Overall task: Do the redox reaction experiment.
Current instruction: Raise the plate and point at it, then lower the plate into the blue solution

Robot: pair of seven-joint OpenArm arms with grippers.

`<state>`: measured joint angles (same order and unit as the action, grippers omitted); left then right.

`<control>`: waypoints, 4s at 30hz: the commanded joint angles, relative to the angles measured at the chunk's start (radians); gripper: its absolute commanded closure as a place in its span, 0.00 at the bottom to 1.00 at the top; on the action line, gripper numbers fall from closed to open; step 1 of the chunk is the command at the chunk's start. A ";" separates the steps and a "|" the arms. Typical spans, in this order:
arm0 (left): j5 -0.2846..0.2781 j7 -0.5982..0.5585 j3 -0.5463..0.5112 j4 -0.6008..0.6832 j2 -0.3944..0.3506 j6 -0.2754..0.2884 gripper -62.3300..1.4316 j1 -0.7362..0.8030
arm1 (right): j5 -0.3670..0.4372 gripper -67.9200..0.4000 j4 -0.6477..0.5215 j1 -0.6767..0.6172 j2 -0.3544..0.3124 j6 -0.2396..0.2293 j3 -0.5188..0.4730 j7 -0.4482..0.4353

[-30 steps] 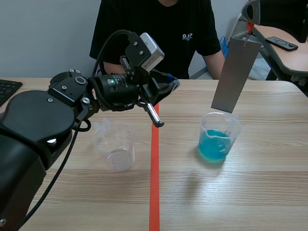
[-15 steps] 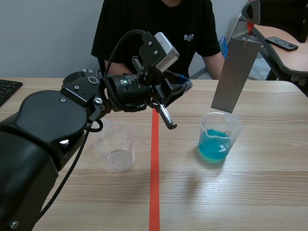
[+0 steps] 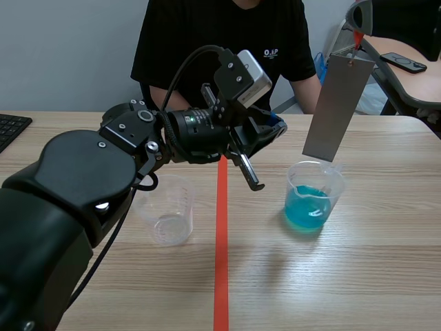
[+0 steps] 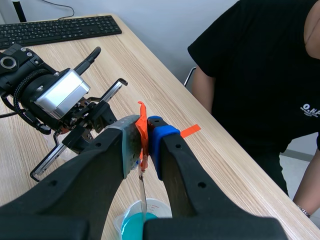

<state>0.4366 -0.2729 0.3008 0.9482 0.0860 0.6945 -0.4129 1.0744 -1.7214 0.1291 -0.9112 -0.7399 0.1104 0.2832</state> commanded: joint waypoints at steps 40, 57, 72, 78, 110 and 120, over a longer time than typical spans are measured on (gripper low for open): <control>-0.014 -0.016 -0.001 0.012 0.003 0.002 0.91 -0.014 | 0.015 0.97 -0.008 0.015 -0.014 -0.006 -0.017 -0.015; -0.220 -0.021 0.000 0.074 -0.286 0.002 0.91 0.014 | 0.014 0.97 -0.008 0.015 -0.014 -0.006 -0.017 -0.015; -0.396 -0.014 -0.204 0.265 -0.665 0.002 0.91 0.340 | 0.014 0.97 -0.008 0.015 -0.014 -0.006 -0.017 -0.011; -0.395 -0.018 -0.320 0.265 -0.723 0.002 0.91 0.507 | 0.014 0.97 -0.008 0.015 -0.014 -0.006 -0.017 -0.011; -0.313 -0.051 -0.559 0.357 -0.604 -0.267 0.91 1.137 | -0.054 0.97 -0.003 -0.023 0.026 -0.006 -0.017 -0.009; -0.313 -0.053 -0.559 0.402 -0.543 -0.447 0.91 1.180 | -0.108 0.97 0.052 -0.035 0.082 -0.006 -0.016 -0.023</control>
<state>0.1329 -0.3115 -0.2493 1.3346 -0.4610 0.2577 0.7670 0.9562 -1.6730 0.0822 -0.8219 -0.7399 0.1104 0.2779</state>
